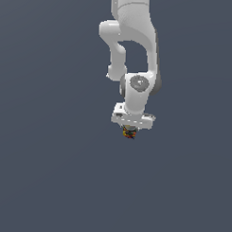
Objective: Pick up the object and move it to a goal position.
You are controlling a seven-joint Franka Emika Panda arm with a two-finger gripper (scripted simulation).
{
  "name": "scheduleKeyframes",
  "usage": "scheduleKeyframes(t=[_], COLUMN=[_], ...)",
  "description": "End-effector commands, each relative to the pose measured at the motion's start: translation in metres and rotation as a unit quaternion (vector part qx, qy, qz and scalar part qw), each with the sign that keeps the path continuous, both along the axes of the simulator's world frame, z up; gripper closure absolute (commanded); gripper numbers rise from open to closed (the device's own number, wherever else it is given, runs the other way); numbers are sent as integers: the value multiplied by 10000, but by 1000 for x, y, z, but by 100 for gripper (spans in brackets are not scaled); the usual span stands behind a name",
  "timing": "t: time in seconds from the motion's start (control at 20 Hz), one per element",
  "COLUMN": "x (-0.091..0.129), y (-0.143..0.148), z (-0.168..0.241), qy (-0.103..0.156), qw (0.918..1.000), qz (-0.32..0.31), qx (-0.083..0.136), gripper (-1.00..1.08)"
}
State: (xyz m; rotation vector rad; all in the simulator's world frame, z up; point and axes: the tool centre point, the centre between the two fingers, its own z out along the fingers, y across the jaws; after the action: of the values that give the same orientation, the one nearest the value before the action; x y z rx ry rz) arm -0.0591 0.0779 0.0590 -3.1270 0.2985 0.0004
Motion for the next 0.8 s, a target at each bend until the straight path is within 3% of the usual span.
scheduleKeyframes(t=[0.0, 0.75], x=[0, -1], y=[-1, -3], z=[-1, 27], qy=[-1, 0], qw=[10000, 10000], qz=[-2, 0], qx=[-2, -1], gripper=[108, 108])
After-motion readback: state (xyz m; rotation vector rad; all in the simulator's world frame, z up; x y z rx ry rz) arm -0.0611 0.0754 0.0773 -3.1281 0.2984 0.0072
